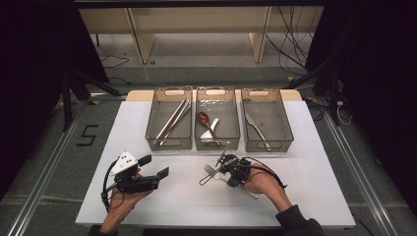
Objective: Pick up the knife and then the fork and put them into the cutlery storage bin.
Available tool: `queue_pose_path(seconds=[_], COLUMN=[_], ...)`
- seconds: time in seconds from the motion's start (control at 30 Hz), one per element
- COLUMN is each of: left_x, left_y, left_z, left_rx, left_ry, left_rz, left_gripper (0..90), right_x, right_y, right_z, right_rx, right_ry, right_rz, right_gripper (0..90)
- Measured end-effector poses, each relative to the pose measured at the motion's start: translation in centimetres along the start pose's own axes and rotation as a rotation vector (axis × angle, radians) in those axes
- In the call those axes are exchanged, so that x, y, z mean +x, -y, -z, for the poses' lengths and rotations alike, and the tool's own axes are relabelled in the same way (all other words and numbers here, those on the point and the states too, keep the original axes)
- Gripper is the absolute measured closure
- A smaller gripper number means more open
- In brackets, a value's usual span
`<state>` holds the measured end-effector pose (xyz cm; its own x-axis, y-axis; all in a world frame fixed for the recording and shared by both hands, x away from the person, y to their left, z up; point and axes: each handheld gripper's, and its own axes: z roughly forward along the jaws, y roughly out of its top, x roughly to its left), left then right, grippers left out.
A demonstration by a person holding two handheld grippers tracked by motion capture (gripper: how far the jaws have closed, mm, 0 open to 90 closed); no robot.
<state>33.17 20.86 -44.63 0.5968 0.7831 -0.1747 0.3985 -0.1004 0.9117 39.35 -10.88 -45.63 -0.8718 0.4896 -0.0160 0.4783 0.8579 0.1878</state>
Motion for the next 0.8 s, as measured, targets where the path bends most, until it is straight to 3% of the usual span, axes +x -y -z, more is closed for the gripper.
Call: queue_pose_path(seconds=[0.13, 0.27, 0.8], left_x=[0.0, 0.0, 0.0], left_y=[0.0, 0.0, 0.0], left_z=[0.0, 0.0, 0.0], left_rx=[0.002, 0.001, -0.001], left_ry=[-0.001, -0.002, -0.002], left_rz=[0.001, 0.002, 0.003], left_gripper=[16.4, 16.4, 16.4], right_x=[0.0, -0.2, -1.6], right_y=[0.1, 0.2, 1.2], right_z=[0.2, 0.8, 3.9], right_rx=[0.003, -0.016, -0.153], right_ry=[-0.008, -0.005, -0.025], right_rz=[0.023, 0.015, -0.056], right_gripper=[85.2, 85.2, 85.3])
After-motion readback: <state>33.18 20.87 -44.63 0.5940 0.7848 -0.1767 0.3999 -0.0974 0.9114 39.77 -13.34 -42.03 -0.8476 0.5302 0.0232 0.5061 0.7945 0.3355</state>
